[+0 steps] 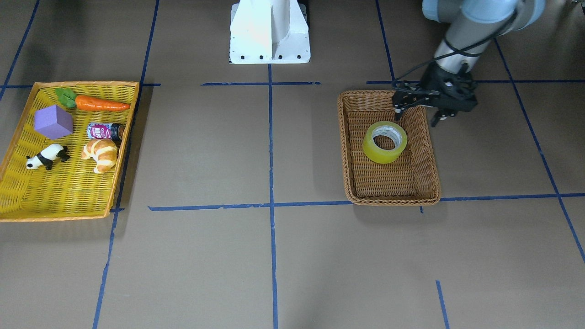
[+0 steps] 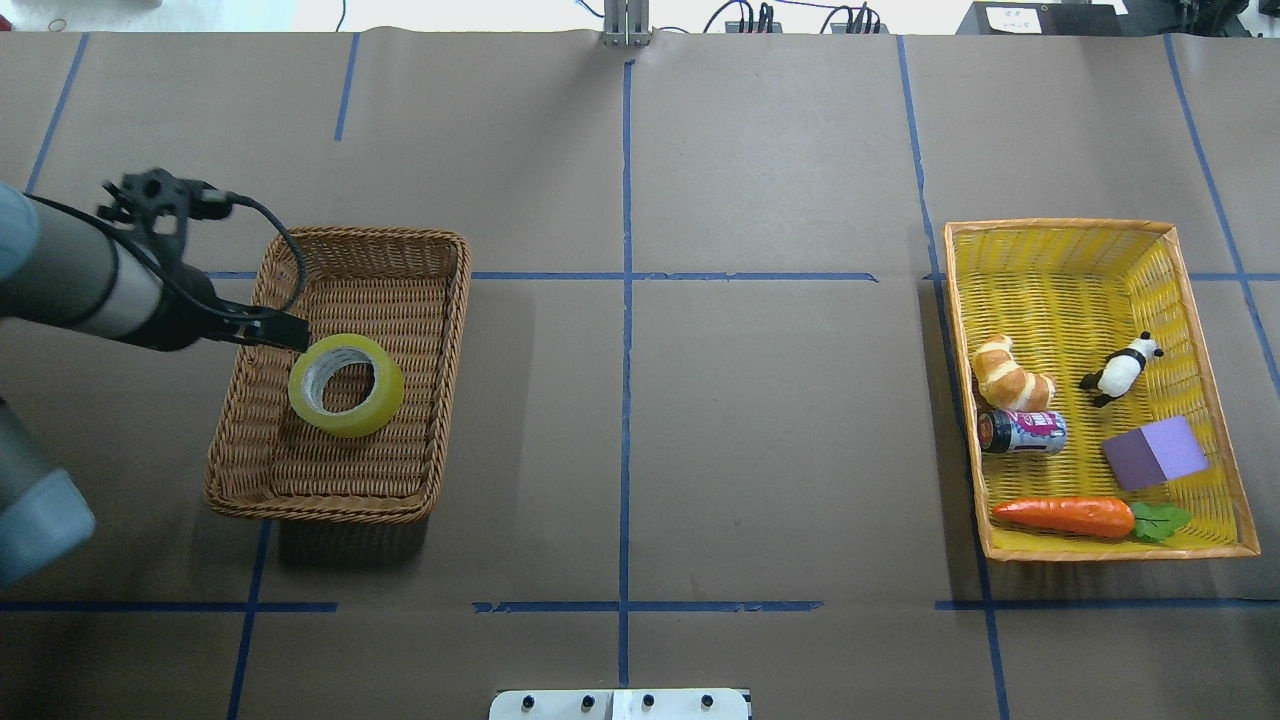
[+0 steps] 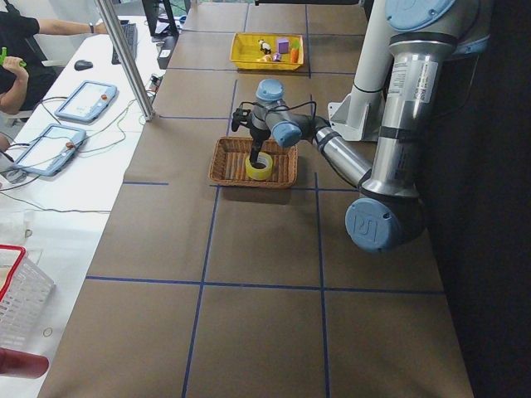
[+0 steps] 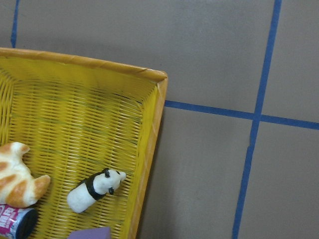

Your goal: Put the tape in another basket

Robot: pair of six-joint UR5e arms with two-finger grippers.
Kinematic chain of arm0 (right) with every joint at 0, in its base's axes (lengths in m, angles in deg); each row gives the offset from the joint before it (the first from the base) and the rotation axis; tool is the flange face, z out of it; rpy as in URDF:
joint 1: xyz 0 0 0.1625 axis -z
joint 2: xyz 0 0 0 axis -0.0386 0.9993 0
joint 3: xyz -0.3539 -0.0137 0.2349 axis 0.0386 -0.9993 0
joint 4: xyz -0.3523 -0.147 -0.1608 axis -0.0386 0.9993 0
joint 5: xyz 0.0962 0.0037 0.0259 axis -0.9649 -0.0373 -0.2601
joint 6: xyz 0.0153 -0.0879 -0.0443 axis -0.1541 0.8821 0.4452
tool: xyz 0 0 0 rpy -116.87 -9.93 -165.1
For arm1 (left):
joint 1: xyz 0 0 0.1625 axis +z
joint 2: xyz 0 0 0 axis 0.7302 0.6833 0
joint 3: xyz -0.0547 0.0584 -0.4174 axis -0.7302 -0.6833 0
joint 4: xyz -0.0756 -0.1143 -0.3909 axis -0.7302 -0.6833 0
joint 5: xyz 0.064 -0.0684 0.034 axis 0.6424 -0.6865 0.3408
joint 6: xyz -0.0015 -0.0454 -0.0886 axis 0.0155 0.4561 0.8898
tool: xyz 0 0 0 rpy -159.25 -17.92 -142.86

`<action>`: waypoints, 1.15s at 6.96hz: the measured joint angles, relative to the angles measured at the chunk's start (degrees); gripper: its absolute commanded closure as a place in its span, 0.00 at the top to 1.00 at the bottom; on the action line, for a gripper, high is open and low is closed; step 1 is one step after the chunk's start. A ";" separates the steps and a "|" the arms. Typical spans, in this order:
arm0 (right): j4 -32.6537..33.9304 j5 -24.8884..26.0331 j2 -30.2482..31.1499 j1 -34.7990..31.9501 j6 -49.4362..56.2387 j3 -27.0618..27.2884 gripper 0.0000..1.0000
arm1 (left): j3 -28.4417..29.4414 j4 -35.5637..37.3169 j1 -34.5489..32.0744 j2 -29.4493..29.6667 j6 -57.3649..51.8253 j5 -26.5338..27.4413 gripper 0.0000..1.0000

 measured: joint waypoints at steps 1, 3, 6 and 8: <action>-0.40 0.04 0.51 -1.46 3.59 -1.92 1.00 | 0.04 3.44 -5.40 -0.24 -7.02 -3.95 1.00; -0.63 0.31 2.05 -3.43 7.48 -3.83 1.00 | 2.03 6.46 -15.39 -2.74 -18.39 -11.55 1.00; -0.24 0.74 4.79 -8.61 7.42 -1.09 1.00 | 14.05 6.78 -30.51 -6.24 -36.10 -20.92 1.00; -0.56 1.46 6.56 -9.25 7.60 0.63 1.00 | 23.41 6.80 -37.53 -6.48 -46.63 -21.74 1.00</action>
